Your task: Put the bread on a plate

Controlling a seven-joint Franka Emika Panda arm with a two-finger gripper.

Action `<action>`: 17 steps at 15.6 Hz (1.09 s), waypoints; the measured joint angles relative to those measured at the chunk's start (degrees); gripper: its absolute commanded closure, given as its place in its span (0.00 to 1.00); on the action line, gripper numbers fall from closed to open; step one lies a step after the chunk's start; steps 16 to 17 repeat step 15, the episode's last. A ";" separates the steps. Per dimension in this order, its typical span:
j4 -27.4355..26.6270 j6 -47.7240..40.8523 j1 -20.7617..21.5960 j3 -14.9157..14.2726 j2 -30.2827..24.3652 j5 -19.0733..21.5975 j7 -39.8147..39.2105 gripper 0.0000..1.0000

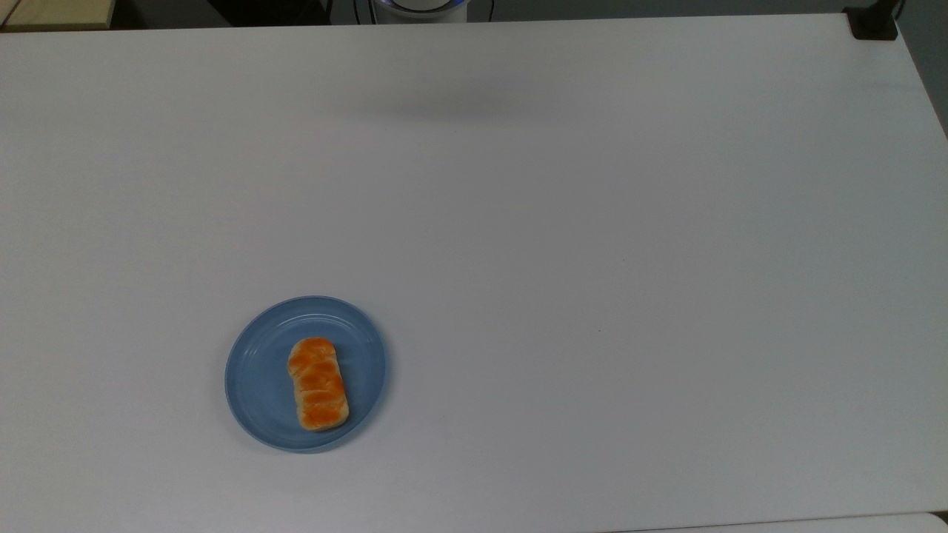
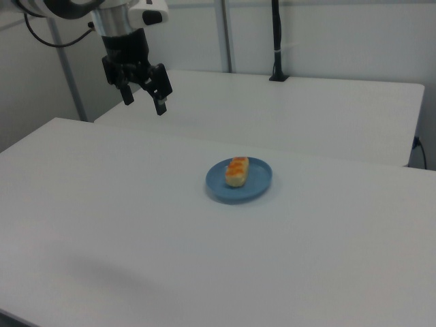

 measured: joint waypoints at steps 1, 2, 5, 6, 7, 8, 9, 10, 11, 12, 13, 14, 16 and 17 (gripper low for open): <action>-0.29 0.22 0.32 0.02 0.01 0.03 1.36 0.00; -0.44 0.23 0.57 0.15 0.01 0.03 2.37 0.00; -0.51 0.23 1.54 0.37 0.00 0.04 4.57 0.00; -0.51 0.23 1.70 0.37 0.00 0.04 4.94 0.00; -0.53 0.23 1.73 0.37 0.00 0.04 5.19 0.00; -0.59 0.23 1.73 0.37 0.01 0.07 5.47 0.00; -0.67 0.23 1.73 0.37 0.03 0.41 6.03 0.00; -0.74 0.23 1.75 0.37 0.14 0.99 6.69 0.00; -0.77 0.23 1.80 0.37 0.30 1.44 6.87 0.00; -0.78 0.23 1.85 0.37 0.46 1.60 6.88 0.00; -0.79 0.23 1.89 0.38 0.58 1.62 6.48 0.00; -0.80 0.23 1.91 0.39 0.67 1.62 4.98 0.00; -0.81 0.23 1.91 0.40 0.71 1.62 2.94 0.00; -0.81 0.23 1.91 0.40 0.71 1.62 2.94 0.00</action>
